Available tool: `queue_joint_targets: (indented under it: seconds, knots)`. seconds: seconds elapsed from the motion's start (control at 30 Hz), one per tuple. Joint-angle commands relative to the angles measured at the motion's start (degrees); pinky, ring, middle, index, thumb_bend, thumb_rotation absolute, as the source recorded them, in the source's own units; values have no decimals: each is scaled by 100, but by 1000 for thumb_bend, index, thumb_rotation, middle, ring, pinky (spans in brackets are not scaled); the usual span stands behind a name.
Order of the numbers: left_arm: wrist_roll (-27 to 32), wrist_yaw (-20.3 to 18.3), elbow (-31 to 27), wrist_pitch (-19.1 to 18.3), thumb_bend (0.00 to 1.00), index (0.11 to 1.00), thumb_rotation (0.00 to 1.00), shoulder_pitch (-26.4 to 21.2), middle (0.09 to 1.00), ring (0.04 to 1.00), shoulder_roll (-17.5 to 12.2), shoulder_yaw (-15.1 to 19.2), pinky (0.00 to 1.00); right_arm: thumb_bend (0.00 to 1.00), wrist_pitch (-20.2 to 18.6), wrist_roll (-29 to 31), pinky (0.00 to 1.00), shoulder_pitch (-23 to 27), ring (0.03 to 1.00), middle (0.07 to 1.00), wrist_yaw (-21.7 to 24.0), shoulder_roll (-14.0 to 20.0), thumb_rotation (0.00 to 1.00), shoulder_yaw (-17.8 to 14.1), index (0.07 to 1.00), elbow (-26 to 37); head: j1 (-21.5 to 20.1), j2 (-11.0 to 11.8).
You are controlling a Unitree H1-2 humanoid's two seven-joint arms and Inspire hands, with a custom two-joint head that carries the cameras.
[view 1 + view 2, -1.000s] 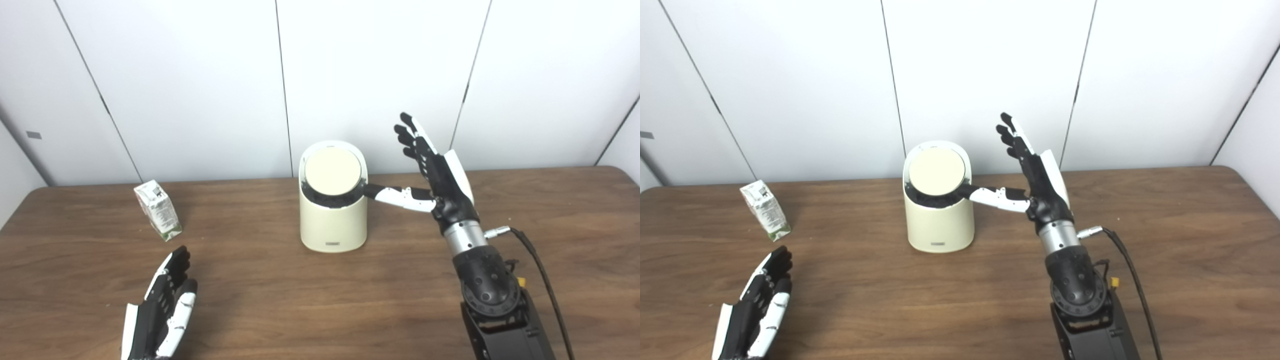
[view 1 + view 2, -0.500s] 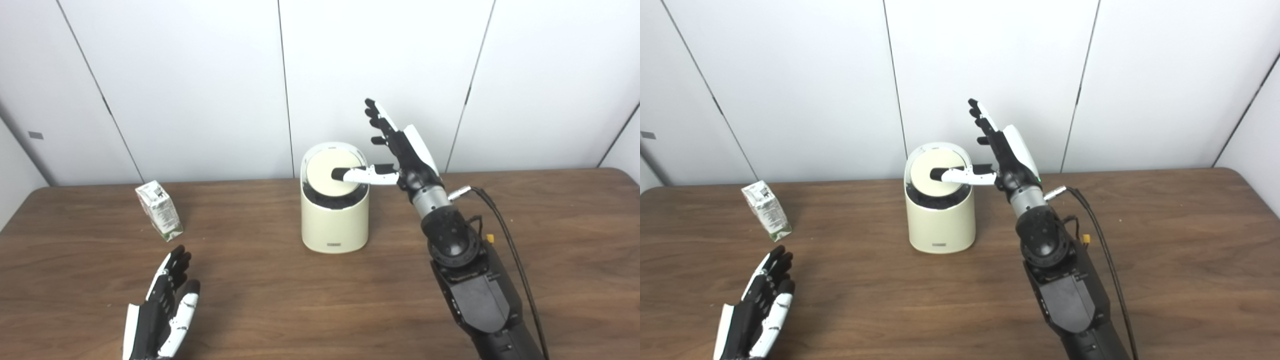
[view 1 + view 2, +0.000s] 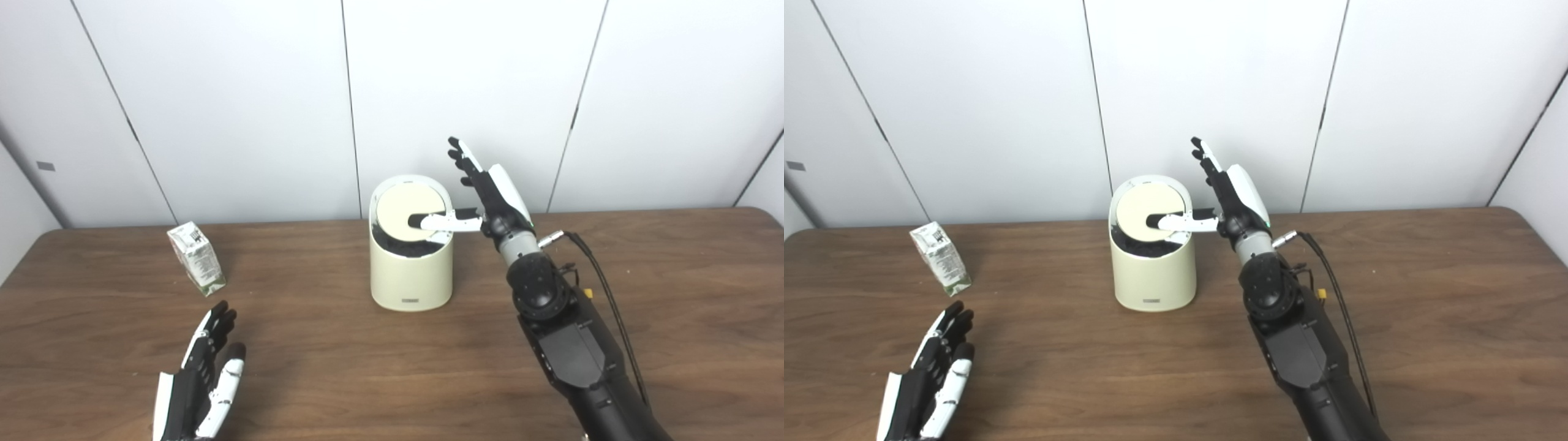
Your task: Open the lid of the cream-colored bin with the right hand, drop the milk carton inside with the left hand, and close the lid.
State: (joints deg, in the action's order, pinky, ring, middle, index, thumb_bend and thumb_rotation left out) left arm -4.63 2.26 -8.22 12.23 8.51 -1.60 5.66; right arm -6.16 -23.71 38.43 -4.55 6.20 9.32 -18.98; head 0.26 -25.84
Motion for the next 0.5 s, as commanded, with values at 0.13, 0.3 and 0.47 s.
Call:
queue_joint_targets:
  seconds: [0.13, 0.3, 0.47]
  knots:
    - [55, 64, 388, 114, 452, 955, 642, 223, 896, 907, 158, -92, 918, 967, 370, -198, 859, 348, 921, 933, -188, 78, 361, 77, 968, -32, -7, -9]
    - [56, 67, 366, 102, 442, 952, 644, 225, 895, 904, 155, -87, 912, 970, 435, -303, 860, 318, 923, 929, -208, 137, 348, 121, 972, -101, -10, -27]
    - [62, 64, 343, 72, 452, 956, 641, 234, 893, 905, 153, -85, 921, 976, 474, -433, 856, 293, 919, 924, -240, 194, 340, 195, 973, -105, -13, -42]
